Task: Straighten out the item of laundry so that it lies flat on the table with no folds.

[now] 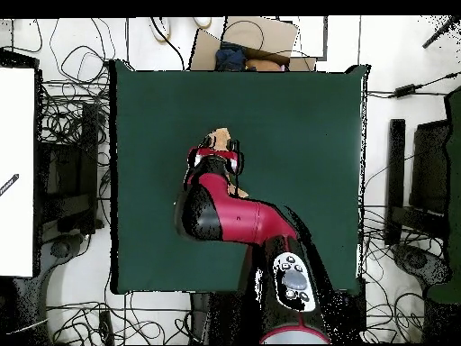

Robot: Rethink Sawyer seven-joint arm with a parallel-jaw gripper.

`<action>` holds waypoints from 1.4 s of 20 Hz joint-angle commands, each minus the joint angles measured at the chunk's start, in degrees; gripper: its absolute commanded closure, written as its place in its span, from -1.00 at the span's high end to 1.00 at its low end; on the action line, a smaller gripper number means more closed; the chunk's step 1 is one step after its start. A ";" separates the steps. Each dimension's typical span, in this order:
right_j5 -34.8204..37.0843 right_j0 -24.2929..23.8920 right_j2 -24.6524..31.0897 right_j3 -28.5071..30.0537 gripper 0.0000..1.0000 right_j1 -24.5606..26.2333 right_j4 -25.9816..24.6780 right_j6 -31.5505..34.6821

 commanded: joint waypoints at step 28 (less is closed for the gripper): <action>37.90 4.59 -5.07 -11.38 1.00 0.87 -1.38 6.75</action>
